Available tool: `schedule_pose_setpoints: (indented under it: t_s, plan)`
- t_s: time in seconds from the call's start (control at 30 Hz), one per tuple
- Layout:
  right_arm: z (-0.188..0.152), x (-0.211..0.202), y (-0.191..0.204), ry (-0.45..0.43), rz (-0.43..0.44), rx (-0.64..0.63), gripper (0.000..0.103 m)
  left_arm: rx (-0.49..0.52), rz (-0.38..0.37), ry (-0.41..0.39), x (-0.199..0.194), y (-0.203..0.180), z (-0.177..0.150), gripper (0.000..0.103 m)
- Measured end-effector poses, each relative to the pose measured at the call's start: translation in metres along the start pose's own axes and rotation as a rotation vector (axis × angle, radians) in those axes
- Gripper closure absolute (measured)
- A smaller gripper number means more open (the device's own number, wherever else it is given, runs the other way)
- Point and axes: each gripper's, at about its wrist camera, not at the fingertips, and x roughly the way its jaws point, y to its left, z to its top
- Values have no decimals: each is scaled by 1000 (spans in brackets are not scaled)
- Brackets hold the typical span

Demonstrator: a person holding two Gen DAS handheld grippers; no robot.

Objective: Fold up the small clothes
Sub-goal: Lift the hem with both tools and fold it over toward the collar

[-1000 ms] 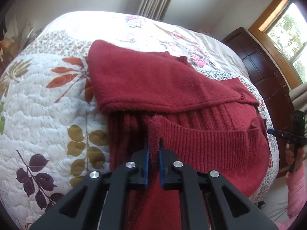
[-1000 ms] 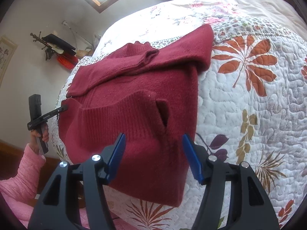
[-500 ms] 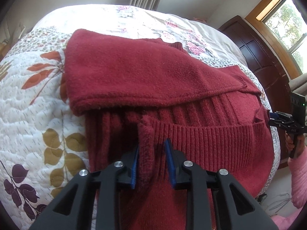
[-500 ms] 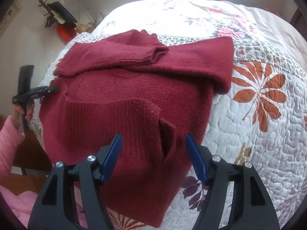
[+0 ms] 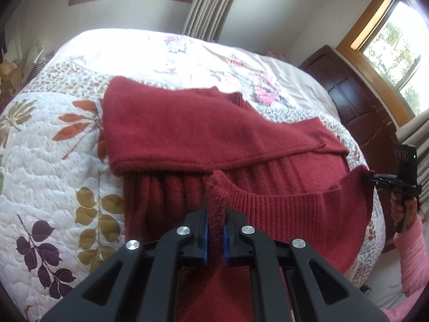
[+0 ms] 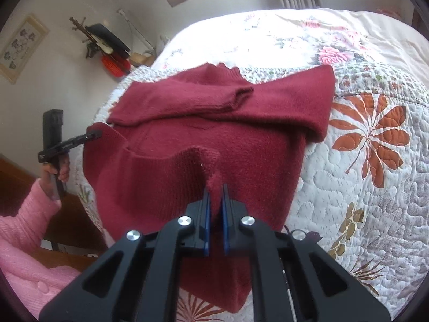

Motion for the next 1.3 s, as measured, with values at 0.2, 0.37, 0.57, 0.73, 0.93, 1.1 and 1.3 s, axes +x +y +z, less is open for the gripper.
schedule_pose_setpoints:
  t_s: [0.2,0.37,0.57,0.73,0.93,1.1,1.3]
  plan:
    - [24,-35,4,-102,57,12,97,-49,-29,-119,-29,2,35,96]
    - [73,-56,4,-172,16,-7,97,-43,-18,-217,-38,-3,91,96]
    - [148,-46,-24,-205,-27,55,97,-42,62,-258,-3,7,169,96]
    - [191,1,-66,-160,-91,149,97,-99,104,-177,61,34,207,96]
    - [200,86,-116,-4,-214,231,97,-117,200,11,157,54,202,96]
    - [184,137,-139,92,-273,295,97,-146,282,124,201,76,183,95]
    - [173,150,-146,127,-300,323,91,-208,265,149,200,91,175,87]
